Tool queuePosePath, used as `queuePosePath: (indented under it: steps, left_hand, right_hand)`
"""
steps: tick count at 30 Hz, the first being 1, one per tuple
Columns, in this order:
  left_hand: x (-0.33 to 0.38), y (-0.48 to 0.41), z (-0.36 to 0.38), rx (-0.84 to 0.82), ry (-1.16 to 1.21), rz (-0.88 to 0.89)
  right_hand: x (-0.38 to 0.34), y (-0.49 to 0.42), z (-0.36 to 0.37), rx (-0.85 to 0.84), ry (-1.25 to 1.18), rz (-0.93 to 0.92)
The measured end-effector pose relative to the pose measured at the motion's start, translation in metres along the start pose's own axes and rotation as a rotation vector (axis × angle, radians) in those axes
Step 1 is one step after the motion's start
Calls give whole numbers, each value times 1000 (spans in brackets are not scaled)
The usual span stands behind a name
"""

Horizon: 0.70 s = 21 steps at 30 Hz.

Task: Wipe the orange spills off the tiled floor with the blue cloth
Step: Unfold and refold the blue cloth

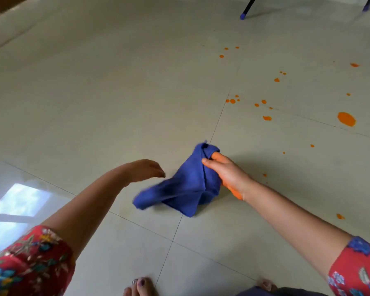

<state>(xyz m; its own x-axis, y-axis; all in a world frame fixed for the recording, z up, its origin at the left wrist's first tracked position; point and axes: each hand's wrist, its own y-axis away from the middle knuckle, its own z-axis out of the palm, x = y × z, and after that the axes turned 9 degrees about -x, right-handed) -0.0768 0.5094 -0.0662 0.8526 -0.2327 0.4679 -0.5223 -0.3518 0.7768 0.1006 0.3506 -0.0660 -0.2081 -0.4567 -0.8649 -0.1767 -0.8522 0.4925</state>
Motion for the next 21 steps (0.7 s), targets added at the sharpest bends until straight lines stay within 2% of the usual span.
queuePosePath:
  steps: [1,2,3,4,5,6,8,10,13,16,18,21]
  left_hand:
    - [6,1,0,114,-18,66]
    - [16,6,1,201,126,159]
    - [26,11,2,213,352,240]
    - [36,14,1,154,530,280]
    - [44,18,1,68,611,298]
    - [49,21,2,27,586,310]
    - [53,23,6,51,564,326]
    - [53,23,8,73,683,317]
    - [48,23,9,-96,990,322]
    - [46,23,9,-218,1053,365]
    - [47,22,9,-226,1099,353]
    - [49,19,8,-146,1211,334]
  right_hand:
    - [-3,2,9,-12,54,-69]
    - [-5,4,16,-29,96,-141]
    - [-6,6,22,-41,152,-201]
    - [-8,6,28,-60,220,-244]
    - [-8,7,32,-85,268,-271]
    - [-8,7,35,-100,283,-275]
    - [-12,8,37,-89,234,-268]
    - [-16,8,37,-56,186,-263]
    - [-17,6,35,15,175,-281]
    - [-19,6,33,37,81,-264]
    - [-19,4,33,72,24,-245]
    - [-15,-6,24,285,-17,-207]
